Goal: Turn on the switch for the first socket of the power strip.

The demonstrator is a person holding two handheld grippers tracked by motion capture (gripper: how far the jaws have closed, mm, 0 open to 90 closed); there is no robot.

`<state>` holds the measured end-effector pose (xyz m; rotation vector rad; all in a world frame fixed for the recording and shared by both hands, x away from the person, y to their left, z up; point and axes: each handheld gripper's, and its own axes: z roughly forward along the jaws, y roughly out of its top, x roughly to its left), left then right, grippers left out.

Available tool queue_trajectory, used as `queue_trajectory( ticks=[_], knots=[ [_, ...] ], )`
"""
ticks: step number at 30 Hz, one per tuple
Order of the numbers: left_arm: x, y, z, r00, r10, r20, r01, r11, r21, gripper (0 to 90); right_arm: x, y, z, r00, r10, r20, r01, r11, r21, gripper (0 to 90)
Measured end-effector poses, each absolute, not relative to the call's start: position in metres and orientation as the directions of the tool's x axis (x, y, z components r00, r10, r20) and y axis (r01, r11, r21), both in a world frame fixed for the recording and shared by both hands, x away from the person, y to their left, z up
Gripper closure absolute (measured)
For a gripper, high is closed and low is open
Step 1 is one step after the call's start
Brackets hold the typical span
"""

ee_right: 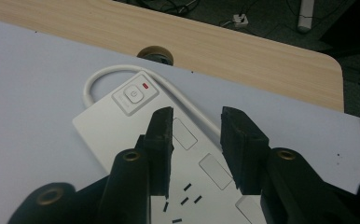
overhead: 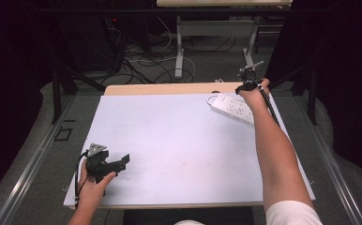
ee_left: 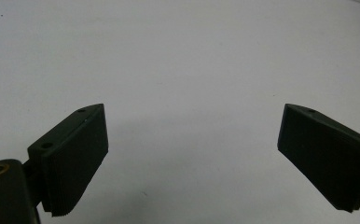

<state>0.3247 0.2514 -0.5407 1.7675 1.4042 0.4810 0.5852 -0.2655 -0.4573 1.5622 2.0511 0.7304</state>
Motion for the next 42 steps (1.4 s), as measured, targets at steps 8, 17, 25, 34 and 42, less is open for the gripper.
queue_trajectory(
  ticks=[8, 17, 25, 34, 42],
  knots=[
    [0.325, 0.251, -0.541, 0.3, 0.935, -0.189, 0.625, -0.044, 0.779, 9.0, 0.59, -0.264, -0.463, -0.265, 0.964, -0.025, 0.731, 0.218, 0.647, 70.8],
    [0.325, 0.251, -0.541, 0.292, 0.938, -0.186, 0.628, -0.041, 0.777, 9.8, 0.593, -0.266, -0.473, -0.254, 0.967, -0.007, 0.757, 0.204, 0.62, 74.5],
    [0.324, 0.252, -0.541, 0.287, 0.939, -0.189, 0.635, -0.039, 0.772, 10.2, 0.597, -0.268, -0.483, -0.26, 0.965, 0.02, 0.76, 0.192, 0.622, 76.1],
    [0.324, 0.253, -0.541, 0.277, 0.942, -0.188, 0.637, -0.034, 0.77, 10.9, 0.603, -0.262, -0.496, -0.273, 0.961, 0.037, 0.758, 0.191, 0.623, 84.7],
    [0.324, 0.253, -0.542, 0.279, 0.942, -0.188, 0.639, -0.035, 0.768, 11.2, 0.607, -0.256, -0.504, -0.296, 0.955, 0.028, 0.745, 0.213, 0.632, 90.0]
  ],
)
